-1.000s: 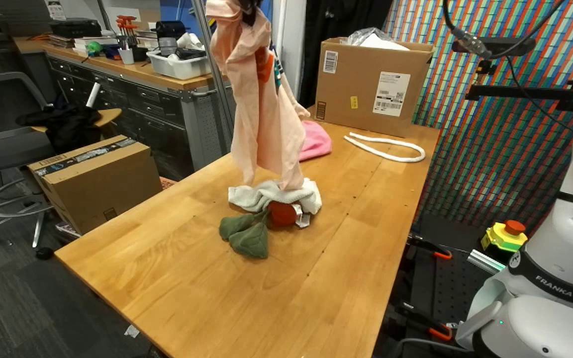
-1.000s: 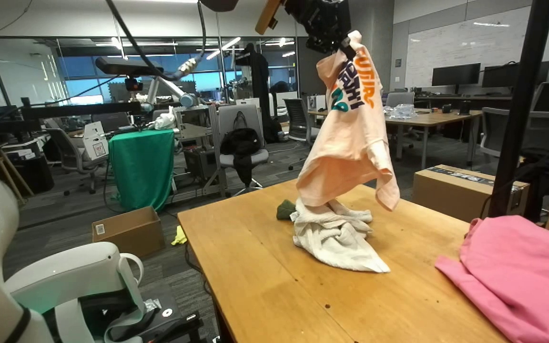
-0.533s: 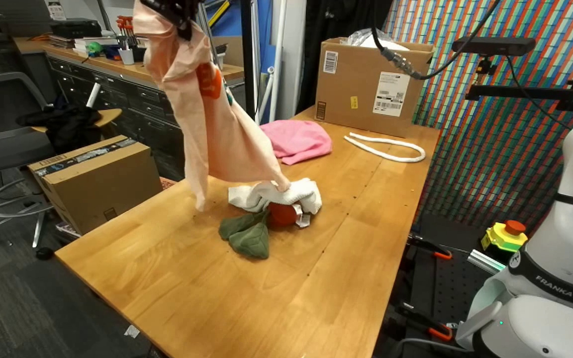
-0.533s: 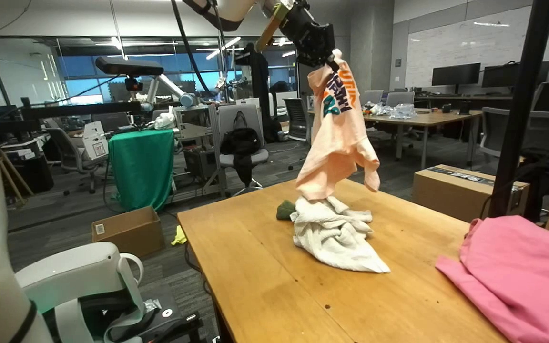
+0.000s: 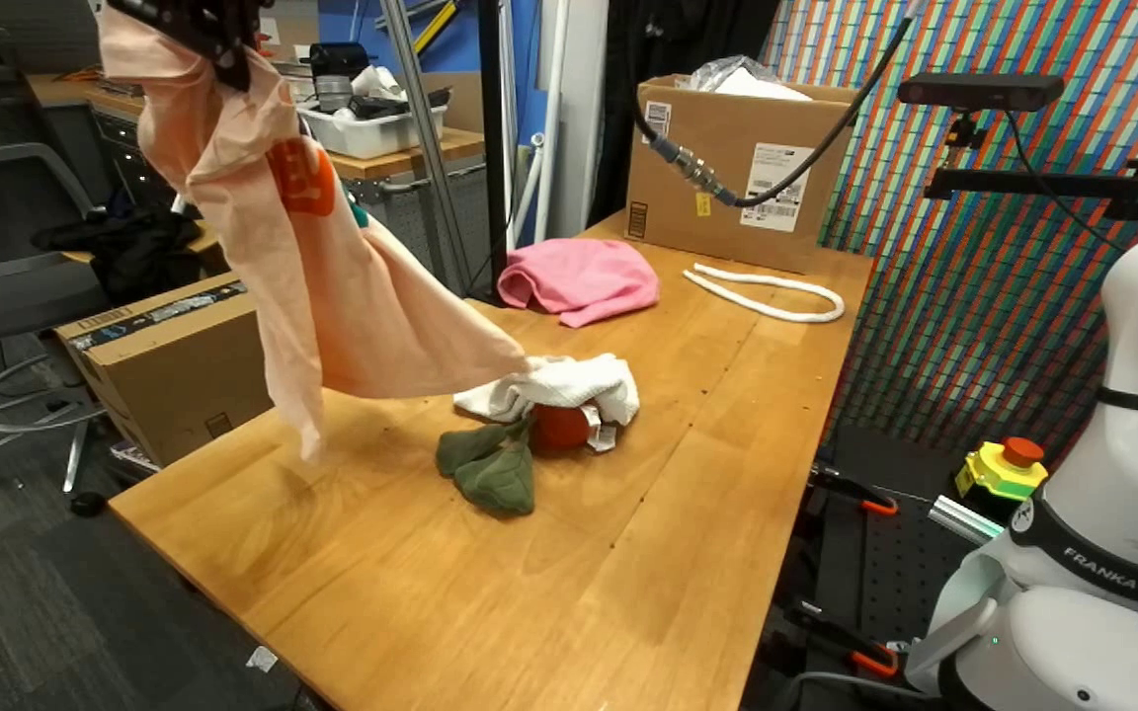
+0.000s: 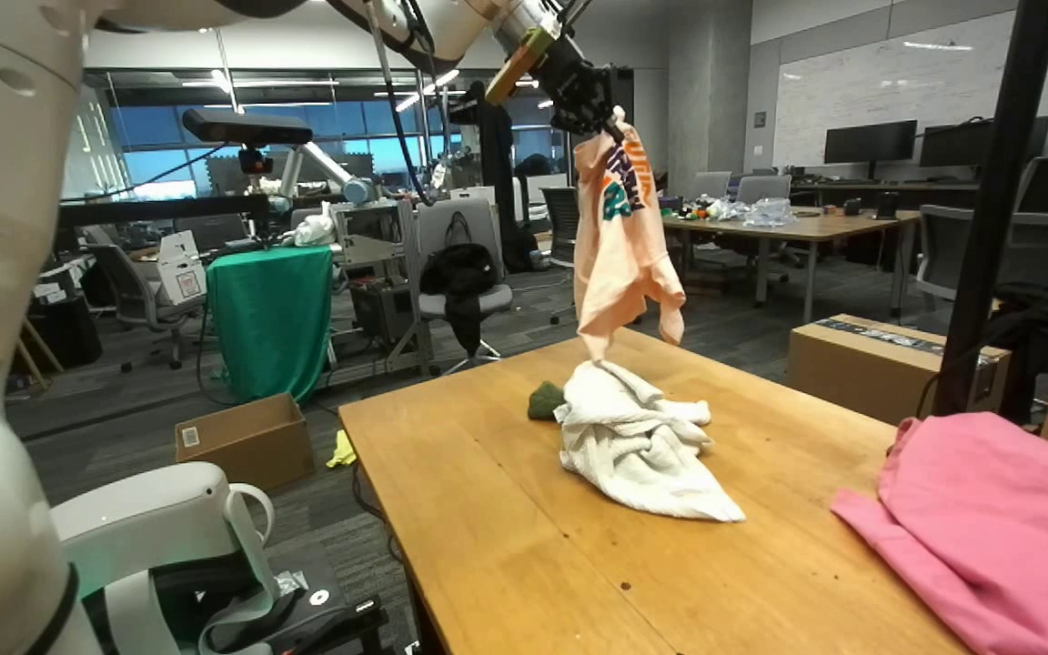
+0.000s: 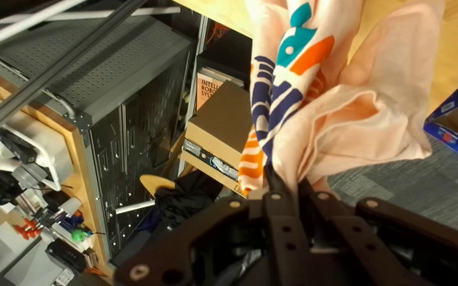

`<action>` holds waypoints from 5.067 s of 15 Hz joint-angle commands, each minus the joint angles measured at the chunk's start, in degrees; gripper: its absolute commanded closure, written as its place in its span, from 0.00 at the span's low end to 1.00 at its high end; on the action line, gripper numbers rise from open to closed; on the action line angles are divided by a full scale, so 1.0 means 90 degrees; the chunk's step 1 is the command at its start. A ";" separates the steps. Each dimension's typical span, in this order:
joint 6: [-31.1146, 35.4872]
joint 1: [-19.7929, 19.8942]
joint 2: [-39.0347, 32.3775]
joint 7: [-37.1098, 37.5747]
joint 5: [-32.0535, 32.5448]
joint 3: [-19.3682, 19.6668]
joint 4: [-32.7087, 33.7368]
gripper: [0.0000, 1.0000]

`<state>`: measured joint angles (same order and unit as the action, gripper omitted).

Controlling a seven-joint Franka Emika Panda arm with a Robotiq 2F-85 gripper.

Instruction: Spread the objects across the table

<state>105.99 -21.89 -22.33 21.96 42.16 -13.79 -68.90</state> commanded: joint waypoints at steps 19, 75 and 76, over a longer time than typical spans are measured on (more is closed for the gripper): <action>-0.1056 -0.0685 -0.3538 -0.1940 -0.1102 0.0765 0.3841 0.96; 0.0349 0.1922 0.1556 -0.1767 -0.3142 0.1045 -0.3784 0.00; 0.0678 0.2017 0.1633 -0.1884 -0.3241 0.1099 -0.4141 0.00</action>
<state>103.38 -5.61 -12.67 7.57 15.51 -5.17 -95.06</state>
